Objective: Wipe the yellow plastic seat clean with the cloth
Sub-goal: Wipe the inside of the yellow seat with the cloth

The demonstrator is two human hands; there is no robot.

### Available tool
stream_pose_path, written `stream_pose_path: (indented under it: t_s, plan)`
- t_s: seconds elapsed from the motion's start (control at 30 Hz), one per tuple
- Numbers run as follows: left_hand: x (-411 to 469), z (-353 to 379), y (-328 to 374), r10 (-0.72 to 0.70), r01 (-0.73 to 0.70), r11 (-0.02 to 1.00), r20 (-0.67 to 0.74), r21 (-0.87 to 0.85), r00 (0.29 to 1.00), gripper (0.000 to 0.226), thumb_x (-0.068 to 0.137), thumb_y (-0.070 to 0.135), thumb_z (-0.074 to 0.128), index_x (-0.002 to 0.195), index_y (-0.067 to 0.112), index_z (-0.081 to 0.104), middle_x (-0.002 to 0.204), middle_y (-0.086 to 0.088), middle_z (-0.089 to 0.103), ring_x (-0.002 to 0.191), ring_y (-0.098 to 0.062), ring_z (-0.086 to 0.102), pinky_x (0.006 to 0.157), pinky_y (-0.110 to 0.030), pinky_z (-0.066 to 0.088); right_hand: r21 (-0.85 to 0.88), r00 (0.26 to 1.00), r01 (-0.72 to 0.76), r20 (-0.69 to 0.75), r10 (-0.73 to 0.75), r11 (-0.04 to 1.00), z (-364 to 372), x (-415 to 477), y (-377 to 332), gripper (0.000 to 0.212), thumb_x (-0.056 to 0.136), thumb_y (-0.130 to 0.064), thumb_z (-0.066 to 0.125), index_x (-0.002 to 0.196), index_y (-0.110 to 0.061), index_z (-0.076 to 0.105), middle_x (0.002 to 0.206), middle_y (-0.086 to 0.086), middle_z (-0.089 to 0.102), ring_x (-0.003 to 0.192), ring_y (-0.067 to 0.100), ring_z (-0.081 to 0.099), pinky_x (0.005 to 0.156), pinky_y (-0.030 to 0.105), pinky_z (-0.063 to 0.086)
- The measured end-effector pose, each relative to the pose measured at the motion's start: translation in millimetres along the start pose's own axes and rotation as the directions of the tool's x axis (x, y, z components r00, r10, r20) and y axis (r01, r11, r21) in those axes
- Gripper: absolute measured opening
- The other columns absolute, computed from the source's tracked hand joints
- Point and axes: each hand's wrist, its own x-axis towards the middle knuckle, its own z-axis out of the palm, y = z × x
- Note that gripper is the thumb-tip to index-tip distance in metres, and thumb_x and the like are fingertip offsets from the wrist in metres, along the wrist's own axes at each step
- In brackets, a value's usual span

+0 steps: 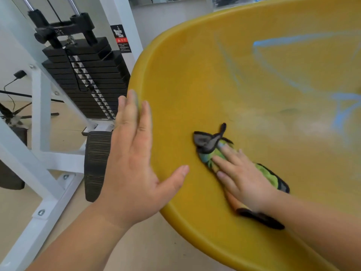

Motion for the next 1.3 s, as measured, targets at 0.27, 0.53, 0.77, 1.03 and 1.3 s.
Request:
stream_pose_path:
  t_s: [0.27,0.53,0.77,1.03,1.3]
  plan:
    - [-6,-1,7,-0.055,0.048,0.988,0.044,0.144,0.998,0.107,0.081,0.069,0.047,0.157,0.008,0.004,0.165,-0.014,-0.010,0.152,-0.025,-0.013,0.123,-0.039,-0.003,0.138,0.803,-0.529,-0.238,0.546,0.838,7,74,8,0.052,0.104,-0.038,0.039,0.153,-0.021,0.040,0.164,0.019,0.024,0.144,0.042,0.035,0.118,0.045,0.030]
    - [-5,4,10,-0.085,0.087,0.996,-0.055,0.026,0.995,0.097,0.080,0.057,0.056,0.154,0.004,0.023,0.165,-0.011,0.004,0.153,-0.023,-0.002,0.123,-0.044,0.009,0.405,0.998,0.067,-0.042,-0.055,0.912,-17,-14,-97,0.052,0.105,-0.052,0.020,0.156,-0.044,0.017,0.159,-0.024,-0.009,0.150,-0.003,-0.011,0.120,0.017,-0.005]
    - [-6,3,6,-0.062,0.063,0.996,-0.025,0.058,0.998,0.098,0.081,0.059,0.054,0.155,0.003,0.021,0.165,-0.015,0.003,0.153,-0.026,-0.004,0.124,-0.041,0.004,-0.064,0.768,-0.636,-0.141,0.624,0.769,-13,25,88,0.059,0.102,-0.052,0.019,0.157,-0.033,0.027,0.169,0.006,0.008,0.154,0.035,0.012,0.123,0.051,0.015]
    - [-5,5,6,-0.041,0.042,0.999,-0.063,0.012,0.997,0.086,0.080,0.055,0.058,0.147,0.005,0.042,0.163,-0.020,0.009,0.152,-0.031,0.001,0.123,-0.040,0.006,0.393,0.951,-0.251,-0.072,0.302,0.885,-10,34,-119,0.054,0.106,-0.046,0.031,0.157,-0.044,0.015,0.169,-0.009,-0.001,0.153,0.018,0.010,0.121,0.032,0.011]
    - [-8,0,2,-0.022,0.019,0.995,0.029,0.094,0.999,0.075,0.080,0.057,0.056,0.137,0.008,0.056,0.164,-0.016,0.011,0.152,-0.031,0.000,0.120,-0.058,0.012,-0.160,0.902,-0.431,-0.051,0.429,0.888,-5,-10,62,0.065,0.096,-0.059,0.016,0.153,-0.035,0.036,0.166,0.006,0.023,0.148,0.036,0.030,0.122,0.051,0.021]
